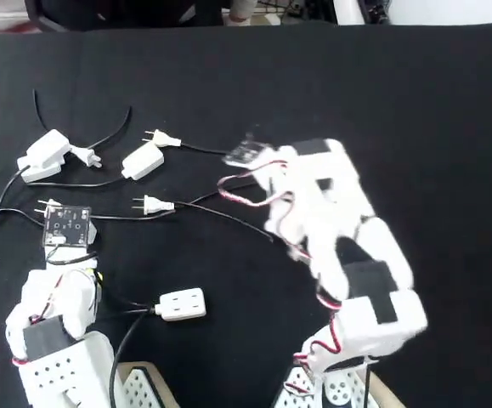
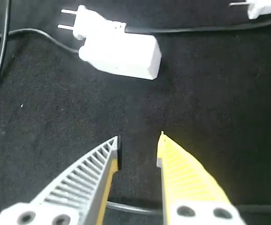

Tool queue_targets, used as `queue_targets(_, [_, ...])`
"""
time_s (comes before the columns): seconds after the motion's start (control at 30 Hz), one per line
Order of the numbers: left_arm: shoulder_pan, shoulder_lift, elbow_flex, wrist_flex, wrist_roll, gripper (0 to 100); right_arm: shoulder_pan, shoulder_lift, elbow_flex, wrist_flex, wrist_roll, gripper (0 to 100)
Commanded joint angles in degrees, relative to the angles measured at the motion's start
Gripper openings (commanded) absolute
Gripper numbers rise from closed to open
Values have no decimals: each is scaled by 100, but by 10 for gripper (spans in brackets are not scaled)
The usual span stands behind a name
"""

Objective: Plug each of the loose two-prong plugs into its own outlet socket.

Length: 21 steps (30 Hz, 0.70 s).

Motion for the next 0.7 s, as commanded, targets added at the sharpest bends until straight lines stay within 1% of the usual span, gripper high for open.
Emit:
queue_targets(0.0, [110,-18,48,-79,-70,141,659,-760,655,-132,352,11])
queue_targets(0.1, [110,-18,57,-88,-62,141,809,-1367,1552,-440,589,11])
queue_targets(0.3, [110,-18,57,-62,-62,141,519,-2123,2721,-791,615,11])
queue_targets(0.37, [110,-18,57,-62,-62,141,492,-2132,2791,-879,730,12])
queue_targets(0.4, [110,-18,57,-62,-62,141,492,-2079,2800,-888,923,17])
queue_targets(0.47, [110,-18,57,-62,-62,141,492,-1930,2800,-844,1213,60])
queue_targets(0.53, [110,-18,57,-62,-62,141,396,-1763,2800,-853,1301,115])
queue_targets(0.57, [110,-18,57,-62,-62,141,281,-1666,2800,-853,1319,122])
queue_targets(0.67, [110,-18,57,-62,-62,141,-264,-1402,2747,-844,1301,94])
